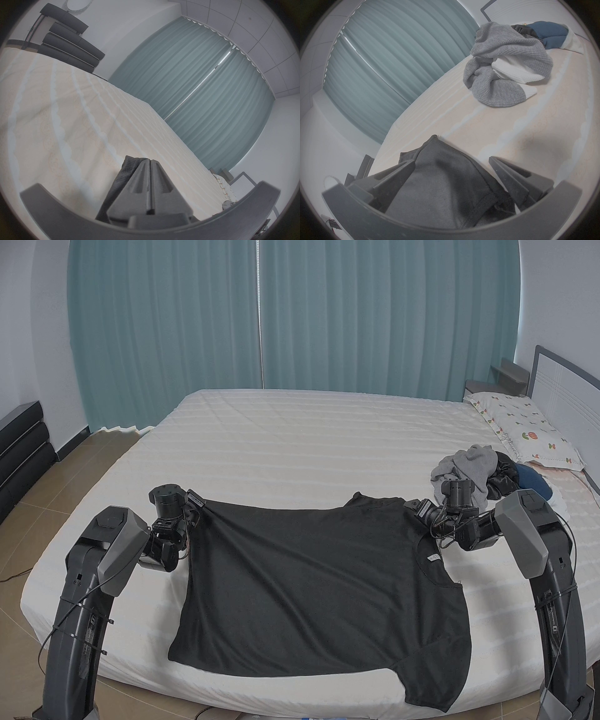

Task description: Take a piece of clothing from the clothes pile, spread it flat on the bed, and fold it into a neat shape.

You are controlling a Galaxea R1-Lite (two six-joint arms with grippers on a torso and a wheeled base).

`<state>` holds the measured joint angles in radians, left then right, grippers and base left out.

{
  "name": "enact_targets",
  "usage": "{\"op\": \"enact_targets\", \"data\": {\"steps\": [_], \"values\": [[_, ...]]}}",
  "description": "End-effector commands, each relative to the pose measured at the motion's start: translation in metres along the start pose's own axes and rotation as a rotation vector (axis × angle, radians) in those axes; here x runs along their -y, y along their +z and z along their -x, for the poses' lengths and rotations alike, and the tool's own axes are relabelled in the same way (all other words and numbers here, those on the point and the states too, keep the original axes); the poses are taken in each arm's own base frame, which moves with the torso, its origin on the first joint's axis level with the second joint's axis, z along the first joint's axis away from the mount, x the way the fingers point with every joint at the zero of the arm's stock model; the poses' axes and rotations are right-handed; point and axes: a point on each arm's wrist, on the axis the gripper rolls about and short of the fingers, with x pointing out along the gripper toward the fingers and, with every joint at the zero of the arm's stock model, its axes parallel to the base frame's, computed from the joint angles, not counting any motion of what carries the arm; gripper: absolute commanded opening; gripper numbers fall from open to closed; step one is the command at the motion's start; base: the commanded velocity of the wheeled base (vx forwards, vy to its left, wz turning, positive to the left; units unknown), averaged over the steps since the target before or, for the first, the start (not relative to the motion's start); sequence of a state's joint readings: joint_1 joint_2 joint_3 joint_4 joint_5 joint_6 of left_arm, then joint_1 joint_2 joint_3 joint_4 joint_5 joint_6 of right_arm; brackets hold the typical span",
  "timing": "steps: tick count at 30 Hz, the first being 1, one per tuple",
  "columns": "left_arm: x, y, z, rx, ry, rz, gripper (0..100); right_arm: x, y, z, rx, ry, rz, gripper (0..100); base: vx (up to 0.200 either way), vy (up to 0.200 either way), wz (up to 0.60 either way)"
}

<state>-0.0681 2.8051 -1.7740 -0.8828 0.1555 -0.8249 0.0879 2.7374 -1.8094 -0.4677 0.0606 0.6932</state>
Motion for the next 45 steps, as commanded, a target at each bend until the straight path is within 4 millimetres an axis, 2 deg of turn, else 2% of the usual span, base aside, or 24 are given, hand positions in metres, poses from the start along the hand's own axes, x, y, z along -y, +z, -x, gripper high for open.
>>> {"op": "enact_targets", "data": {"steps": [1, 6, 14, 20, 29, 30, 31, 32, 38, 41, 45], "values": [[-0.001, -0.002, 0.0, -0.005, 0.003, -0.001, 0, 0.005, -0.006, -0.005, -0.013, -0.006, 0.015, 0, 0.0, 0.0, 0.0], [-0.001, -0.002, 0.0, -0.007, 0.003, 0.001, 0, 0.005, -0.005, -0.007, 0.001, 0.001, 0.03, 0, 0.0, 0.0, 0.0], [-0.001, -0.001, -0.001, 0.001, -0.003, 0.001, 0, 0.001, 0.012, -0.003, 0.06, 0.017, 0.02, 0, 0.0, 0.0, 0.0], [0.002, 0.003, -0.004, 0.019, -0.021, 0.011, 0, 0.007, 0.023, -0.002, 0.12, 0.005, 0.011, 0, 0.0, 0.0, 0.0], [0.002, 0.002, -0.006, 0.021, -0.025, 0.01, 0, 0.007, 0.015, -0.005, 0.113, 0.006, 0.016, 0, 0.0, 0.0, 0.0], [0.002, 0.001, -0.006, 0.019, -0.027, 0.01, 0, 0.006, 0.014, -0.005, 0.112, 0.007, 0.017, 100, 0.0, 0.0, 0.0], [0.002, 0.001, -0.006, 0.019, -0.027, 0.01, 0, 0.006, 0.013, -0.005, 0.108, 0.006, 0.017, 100, 0.0, 0.0, 0.0], [0.003, 0.001, -0.006, 0.018, -0.028, 0.01, 100, 0.006, 0.012, -0.005, 0.108, 0.007, 0.016, 100, 0.0, 0.0, 0.0], [0.004, 0.002, -0.006, 0.023, -0.034, 0.013, 100, 0.005, 0.015, -0.001, 0.108, 0.004, 0.009, 100, 0.0, 0.0, 0.0], [0.005, 0.003, -0.004, 0.028, -0.026, 0.014, 100, 0.001, 0.026, 0.014, 0.114, 0.002, -0.031, 100, 0.0, 0.0, 0.0], [0.011, 0.016, 0.006, 0.043, 0.003, 0.013, 100, -0.004, 0.034, 0.047, 0.116, 0.027, -0.062, 100, 0.0, 0.0, 0.0]]}}
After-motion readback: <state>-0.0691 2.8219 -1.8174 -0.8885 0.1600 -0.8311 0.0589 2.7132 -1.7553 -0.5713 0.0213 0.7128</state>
